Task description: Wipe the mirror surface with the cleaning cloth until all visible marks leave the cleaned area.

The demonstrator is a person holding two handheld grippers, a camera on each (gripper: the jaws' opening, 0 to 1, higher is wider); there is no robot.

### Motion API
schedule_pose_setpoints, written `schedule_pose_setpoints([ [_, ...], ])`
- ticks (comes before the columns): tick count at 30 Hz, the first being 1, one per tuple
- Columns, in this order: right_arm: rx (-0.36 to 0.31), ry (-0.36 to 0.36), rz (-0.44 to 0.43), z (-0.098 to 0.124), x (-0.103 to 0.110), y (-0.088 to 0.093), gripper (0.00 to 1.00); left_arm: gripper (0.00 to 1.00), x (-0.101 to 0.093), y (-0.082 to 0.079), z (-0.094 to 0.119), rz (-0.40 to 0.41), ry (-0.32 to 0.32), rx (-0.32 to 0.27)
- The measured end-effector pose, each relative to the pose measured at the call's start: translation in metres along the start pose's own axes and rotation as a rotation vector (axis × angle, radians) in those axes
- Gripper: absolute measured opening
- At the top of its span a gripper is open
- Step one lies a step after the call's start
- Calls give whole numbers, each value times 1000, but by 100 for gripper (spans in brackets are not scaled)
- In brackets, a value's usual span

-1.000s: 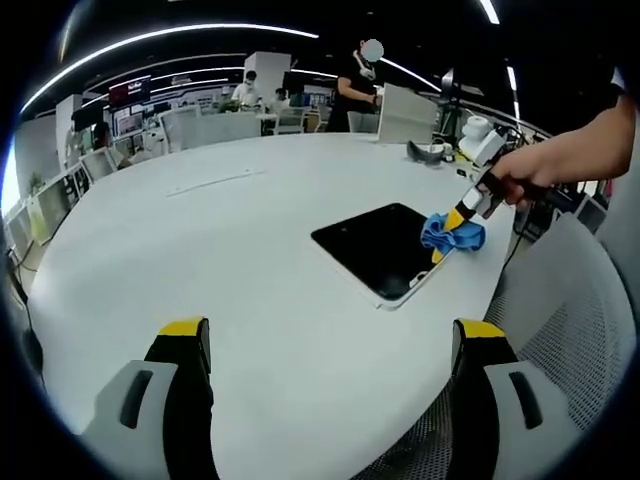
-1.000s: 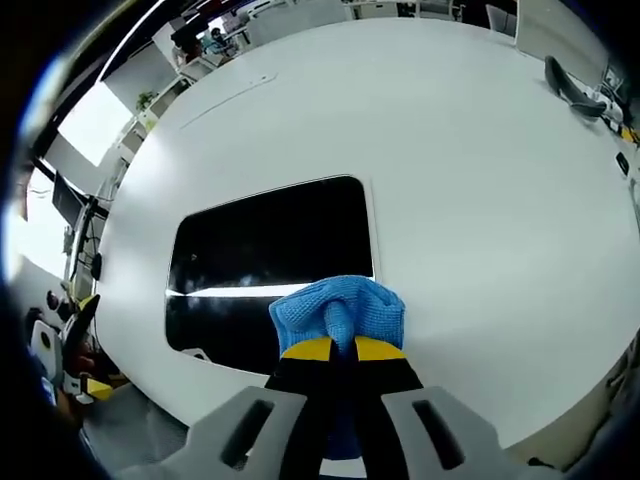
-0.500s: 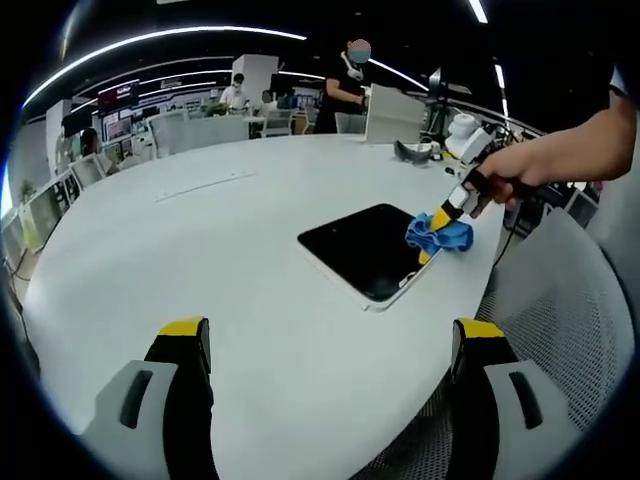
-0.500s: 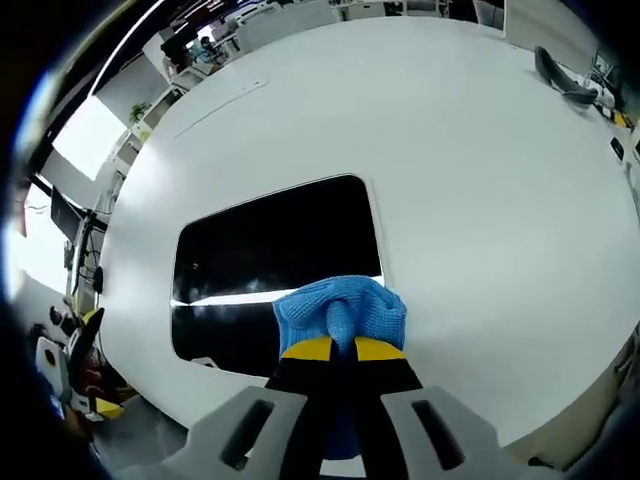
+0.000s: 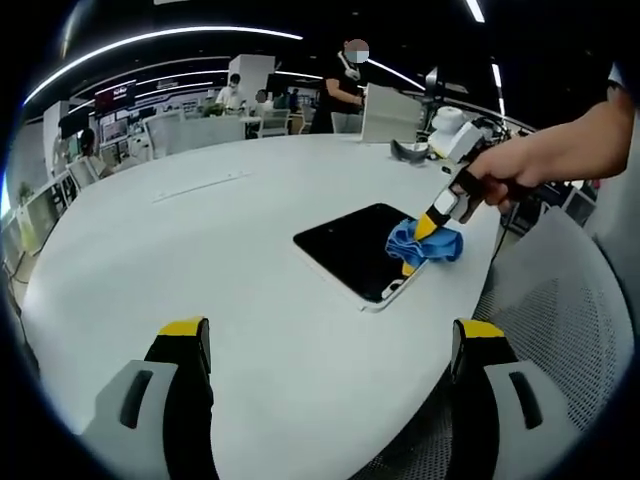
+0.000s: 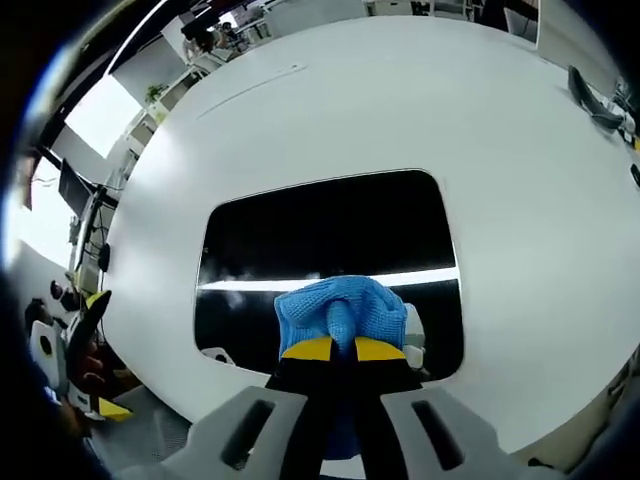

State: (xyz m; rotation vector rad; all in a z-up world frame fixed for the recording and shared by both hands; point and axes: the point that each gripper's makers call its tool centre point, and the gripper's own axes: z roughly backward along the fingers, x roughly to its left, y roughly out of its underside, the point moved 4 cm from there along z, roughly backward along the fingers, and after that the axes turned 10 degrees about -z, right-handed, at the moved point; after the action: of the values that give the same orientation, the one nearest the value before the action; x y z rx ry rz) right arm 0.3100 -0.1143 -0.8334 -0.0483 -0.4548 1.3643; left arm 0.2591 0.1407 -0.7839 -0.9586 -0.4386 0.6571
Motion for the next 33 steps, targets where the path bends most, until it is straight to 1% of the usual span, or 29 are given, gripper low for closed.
schedule_pose_setpoints([
  [5, 10, -20, 12, -4, 14, 0, 0, 99, 2, 1, 0, 10, -10, -2],
  [16, 27, -64, 48, -11, 42, 4, 0, 99, 3, 3, 0, 9, -13, 14],
  [24, 32, -73, 72, -15, 53, 5, 0, 99, 6, 4, 1, 18, -27, 11],
  [33, 38, -89, 74, -19, 64, 5, 0, 99, 6, 5, 0, 23, -30, 12],
])
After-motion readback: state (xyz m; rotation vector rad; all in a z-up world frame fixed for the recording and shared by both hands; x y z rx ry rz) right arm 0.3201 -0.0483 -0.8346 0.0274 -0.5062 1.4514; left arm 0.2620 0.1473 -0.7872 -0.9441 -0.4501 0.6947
